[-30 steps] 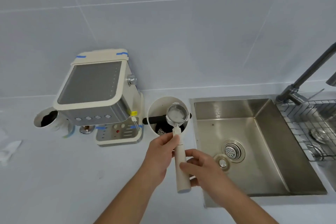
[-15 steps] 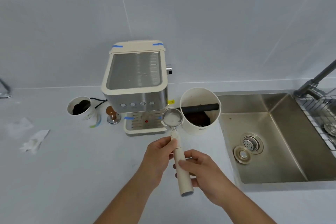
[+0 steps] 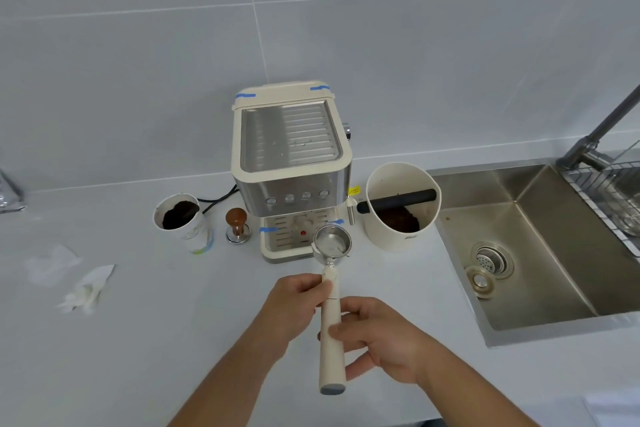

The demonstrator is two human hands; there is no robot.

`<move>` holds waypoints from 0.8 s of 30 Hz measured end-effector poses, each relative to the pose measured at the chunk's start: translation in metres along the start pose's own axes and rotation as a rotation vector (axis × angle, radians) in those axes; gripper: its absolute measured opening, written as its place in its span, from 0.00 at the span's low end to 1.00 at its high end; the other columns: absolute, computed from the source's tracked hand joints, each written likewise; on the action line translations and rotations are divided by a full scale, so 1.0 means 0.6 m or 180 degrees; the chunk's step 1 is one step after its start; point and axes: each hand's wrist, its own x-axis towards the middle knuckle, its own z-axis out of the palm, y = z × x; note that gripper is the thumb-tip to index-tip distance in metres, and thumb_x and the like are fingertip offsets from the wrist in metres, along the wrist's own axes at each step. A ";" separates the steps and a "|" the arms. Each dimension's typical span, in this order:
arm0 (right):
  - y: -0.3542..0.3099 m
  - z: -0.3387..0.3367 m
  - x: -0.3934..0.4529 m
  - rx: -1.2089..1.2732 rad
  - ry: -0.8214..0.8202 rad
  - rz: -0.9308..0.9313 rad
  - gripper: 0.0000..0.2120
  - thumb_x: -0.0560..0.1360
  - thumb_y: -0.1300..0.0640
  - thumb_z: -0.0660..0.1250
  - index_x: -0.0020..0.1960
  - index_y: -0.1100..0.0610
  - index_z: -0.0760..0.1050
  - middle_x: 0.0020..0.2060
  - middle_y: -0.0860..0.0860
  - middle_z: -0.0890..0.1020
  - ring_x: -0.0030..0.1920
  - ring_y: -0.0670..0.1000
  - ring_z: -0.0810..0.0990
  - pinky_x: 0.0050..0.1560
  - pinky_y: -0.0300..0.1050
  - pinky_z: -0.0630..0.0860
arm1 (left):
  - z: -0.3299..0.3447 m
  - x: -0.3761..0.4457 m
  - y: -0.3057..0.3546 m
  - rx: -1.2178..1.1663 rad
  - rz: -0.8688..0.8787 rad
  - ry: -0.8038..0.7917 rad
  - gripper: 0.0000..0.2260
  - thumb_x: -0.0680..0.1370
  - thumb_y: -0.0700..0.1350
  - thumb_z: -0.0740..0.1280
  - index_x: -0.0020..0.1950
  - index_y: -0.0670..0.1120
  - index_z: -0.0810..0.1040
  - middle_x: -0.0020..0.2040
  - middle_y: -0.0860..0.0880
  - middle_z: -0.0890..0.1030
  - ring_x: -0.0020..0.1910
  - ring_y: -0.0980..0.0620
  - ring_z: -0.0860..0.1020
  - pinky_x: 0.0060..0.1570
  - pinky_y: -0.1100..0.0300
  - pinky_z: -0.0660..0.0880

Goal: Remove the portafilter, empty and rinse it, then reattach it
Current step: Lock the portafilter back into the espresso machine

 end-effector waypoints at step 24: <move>-0.017 0.024 0.171 -0.0157 0.0041 0.0269 0.17 0.72 0.64 0.74 0.56 0.51 0.74 0.55 0.55 0.80 0.42 0.52 0.88 0.38 0.53 0.84 | -0.185 0.119 0.269 0.3395 0.2778 0.0463 0.23 0.78 0.58 0.62 0.69 0.49 0.72 0.67 0.50 0.76 0.64 0.51 0.73 0.63 0.55 0.69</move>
